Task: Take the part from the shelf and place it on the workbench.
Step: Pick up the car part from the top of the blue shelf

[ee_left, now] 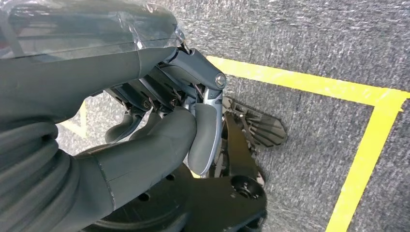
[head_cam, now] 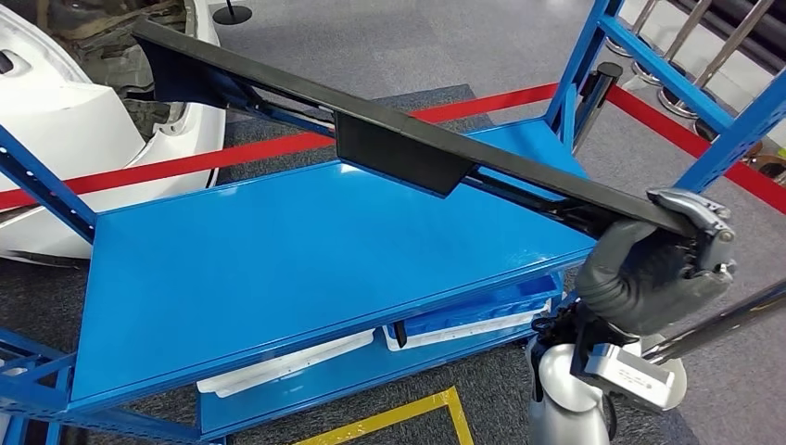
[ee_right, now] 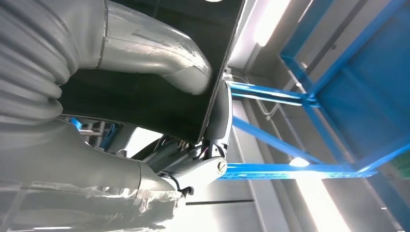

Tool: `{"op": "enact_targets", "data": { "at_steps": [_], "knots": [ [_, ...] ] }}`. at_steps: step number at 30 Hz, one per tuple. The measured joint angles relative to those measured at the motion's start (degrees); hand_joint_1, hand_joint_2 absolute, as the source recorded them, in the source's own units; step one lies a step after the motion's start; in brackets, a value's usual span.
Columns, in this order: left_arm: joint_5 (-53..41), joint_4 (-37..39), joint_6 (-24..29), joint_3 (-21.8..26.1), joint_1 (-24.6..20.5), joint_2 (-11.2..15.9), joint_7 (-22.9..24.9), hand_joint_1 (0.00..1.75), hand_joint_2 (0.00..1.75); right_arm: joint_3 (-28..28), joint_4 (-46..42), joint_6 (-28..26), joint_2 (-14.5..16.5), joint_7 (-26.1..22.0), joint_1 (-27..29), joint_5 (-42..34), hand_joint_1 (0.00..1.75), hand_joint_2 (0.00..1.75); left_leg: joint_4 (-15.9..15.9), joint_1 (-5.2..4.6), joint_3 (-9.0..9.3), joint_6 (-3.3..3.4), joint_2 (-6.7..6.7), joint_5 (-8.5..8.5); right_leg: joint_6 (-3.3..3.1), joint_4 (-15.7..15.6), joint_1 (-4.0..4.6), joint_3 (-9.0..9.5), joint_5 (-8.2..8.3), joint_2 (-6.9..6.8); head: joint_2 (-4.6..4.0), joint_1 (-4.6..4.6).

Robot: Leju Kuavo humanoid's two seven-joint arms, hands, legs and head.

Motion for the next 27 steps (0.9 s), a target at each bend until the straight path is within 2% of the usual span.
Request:
{"op": "enact_targets", "data": {
  "at_steps": [2,3,4,5,6,7,8,9,10,13,14,15,17,18,19,20,21,23,24,25,27],
  "knots": [
    [0.1,0.0,-0.1,0.1,0.0,-0.1,0.0,1.75,1.75,0.0,0.2,0.0,0.0,0.3,-0.2,0.1,1.75,1.75,-0.3,0.03,-0.04,0.04,0.17,0.23,0.26,6.9,-0.27,-3.15,-3.48,0.01,0.00,0.37],
    [0.1,0.0,-0.1,0.1,0.0,-0.1,0.0,1.75,1.75,0.0,0.3,0.0,0.0,0.4,-0.2,0.1,1.75,1.75,-0.1,0.07,-0.16,-0.04,0.21,0.20,0.49,9.8,-0.48,-4.47,-4.32,0.00,0.00,0.42],
    [0.1,0.0,-0.1,0.2,0.0,-0.1,0.0,1.75,1.75,0.0,0.5,0.0,0.0,0.5,-0.1,0.1,1.75,1.75,0.1,0.15,-0.30,-0.17,0.24,0.12,0.73,11.0,-0.72,-5.03,-4.07,-0.02,0.00,0.44],
    [0.1,0.1,-0.1,0.2,0.0,-0.2,0.0,1.75,1.75,0.0,0.7,0.0,0.0,0.6,-0.2,0.1,1.75,1.75,0.4,0.30,-0.44,-0.40,0.23,-0.03,0.98,10.0,-0.96,-4.53,-2.71,-0.04,0.00,0.44],
    [0.1,0.1,-0.2,0.3,0.0,-0.2,0.0,1.75,1.75,0.0,0.9,0.0,-0.1,0.7,-0.2,0.1,1.75,1.75,0.9,0.51,-0.59,-0.77,0.20,-0.26,1.27,7.0,-1.24,-3.05,-0.58,-0.09,0.00,0.45],
    [0.2,0.1,-0.2,0.4,0.0,-0.2,0.0,1.75,1.75,0.0,1.0,0.0,-0.1,0.8,-0.4,0.1,1.75,1.75,1.5,0.72,-0.83,-1.26,0.16,-0.58,1.64,3.4,-1.44,-1.28,0.88,-0.13,0.00,0.51],
    [0.2,0.1,-0.2,0.5,0.0,-0.2,0.0,1.75,1.75,0.1,1.2,0.0,-0.1,1.0,-0.6,0.1,1.75,1.75,2.2,0.79,-1.19,-1.79,0.12,-0.90,1.74,0.6,-1.45,0.06,2.02,-0.06,0.00,0.69],
    [0.2,0.2,-0.2,0.7,-0.1,-0.2,0.0,1.75,1.75,0.1,1.4,0.0,-0.1,1.1,-0.7,0.1,1.75,1.75,2.8,0.74,-1.54,-2.30,0.07,-1.12,1.67,-1.1,-1.41,0.74,2.42,0.03,0.00,0.82],
    [0.2,0.3,-0.3,0.9,-0.1,-0.2,0.1,1.75,1.75,0.2,1.6,0.0,-0.1,1.2,-0.8,0.2,1.75,1.75,3.3,0.65,-1.89,-2.73,0.03,-1.19,1.29,-1.4,-1.28,0.68,2.12,0.16,0.00,0.78],
    [0.1,0.4,-0.5,1.1,0.0,-0.2,0.3,1.75,1.75,0.4,1.9,0.0,-0.2,1.4,-1.0,0.7,1.75,1.75,4.1,0.75,-2.53,-3.71,-0.03,-1.38,-0.39,-1.1,-1.06,-0.24,2.38,0.25,0.00,0.12],
    [0.0,0.4,-0.6,1.1,0.0,-0.2,0.4,1.75,1.75,0.5,2.0,0.0,-0.2,1.4,-1.0,0.9,1.75,1.75,5.2,0.85,-2.99,-3.93,-0.02,-2.47,-0.84,-1.2,-1.02,-0.53,2.62,0.19,0.00,-0.10],
    [-0.1,0.5,-0.9,1.1,0.0,-0.2,0.5,1.75,1.75,0.5,2.0,0.0,-0.2,1.5,-1.0,1.2,1.75,1.75,7.4,0.88,-3.84,-4.05,-0.01,-4.35,-1.29,-1.2,-0.99,-0.84,2.89,0.10,0.00,-0.33],
    [-0.6,0.5,-1.6,1.1,0.0,-0.2,0.6,1.75,1.75,0.5,2.0,-0.1,-0.2,1.5,-0.8,1.8,1.75,1.75,14.5,0.75,-6.28,-4.04,0.01,-9.04,-1.97,-1.2,-0.73,-1.53,3.33,-0.06,0.00,-0.84],
    [-0.8,0.5,-2.0,1.1,0.1,-0.2,0.6,1.75,1.75,0.4,1.9,-0.1,-0.2,1.5,-0.6,2.2,1.75,1.75,17.6,0.64,-7.17,-3.92,0.01,-10.53,-2.21,-1.2,-0.52,-1.86,3.56,-0.13,0.00,-0.95],
    [-1.1,0.5,-2.4,1.1,0.1,-0.2,0.5,1.75,1.75,0.3,1.9,-0.1,-0.2,1.5,-0.3,2.5,1.75,1.75,19.2,0.50,-7.29,-3.72,0.01,-10.94,-2.37,-1.2,-0.29,-2.17,3.79,-0.15,0.00,-1.02],
    [-1.3,0.5,-2.6,1.1,0.1,-0.2,0.4,1.75,1.75,0.2,1.9,-0.1,-0.2,1.5,0.0,2.7,1.75,1.75,18.7,0.34,-6.43,-3.40,0.01,-10.28,-2.45,-1.2,-0.08,-2.44,4.03,-0.14,0.00,-1.04],
    [-1.4,0.5,-2.8,1.1,0.1,-0.2,0.4,1.75,1.75,0.1,1.9,-0.1,-0.2,1.6,0.1,2.9,1.75,1.75,16.1,0.11,-4.54,-2.95,0.00,-8.77,-2.47,-1.1,0.11,-2.65,4.27,-0.09,0.00,-1.04],
    [-1.5,0.6,-3.1,1.1,0.0,-0.2,0.2,1.75,1.75,0.0,1.6,-0.1,-0.2,1.8,0.3,3.1,1.75,1.75,8.1,-0.44,0.15,-1.94,-0.05,-5.89,-2.32,-1.1,0.36,-2.90,4.69,-0.01,0.00,-1.02],
    [-1.6,0.6,-3.2,1.1,0.0,-0.2,0.0,1.75,1.75,-0.1,1.5,-0.1,-0.2,2.0,0.3,3.2,1.75,1.75,5.1,-0.72,1.75,-1.65,-0.10,-5.05,-2.13,-1.2,0.40,-2.96,4.95,-0.01,0.00,-1.02],
    [-1.6,0.6,-3.4,1.1,0.0,-0.1,-0.1,1.75,1.75,-0.1,1.3,-0.1,-0.2,2.4,0.4,3.4,1.75,1.75,3.4,-0.95,2.46,-1.49,-0.15,-4.79,-1.88,-1.2,0.38,-3.01,5.23,-0.04,0.00,-1.00],
    [-1.6,0.6,-3.7,1.1,0.0,-0.1,-0.4,1.75,1.75,-0.2,1.0,-0.2,-0.2,3.3,0.7,4.1,1.75,1.75,2.7,-1.14,2.31,-1.29,-0.18,-4.24,-1.16,-1.4,0.29,-3.12,5.92,-0.06,0.00,-0.97]
  ]
}}
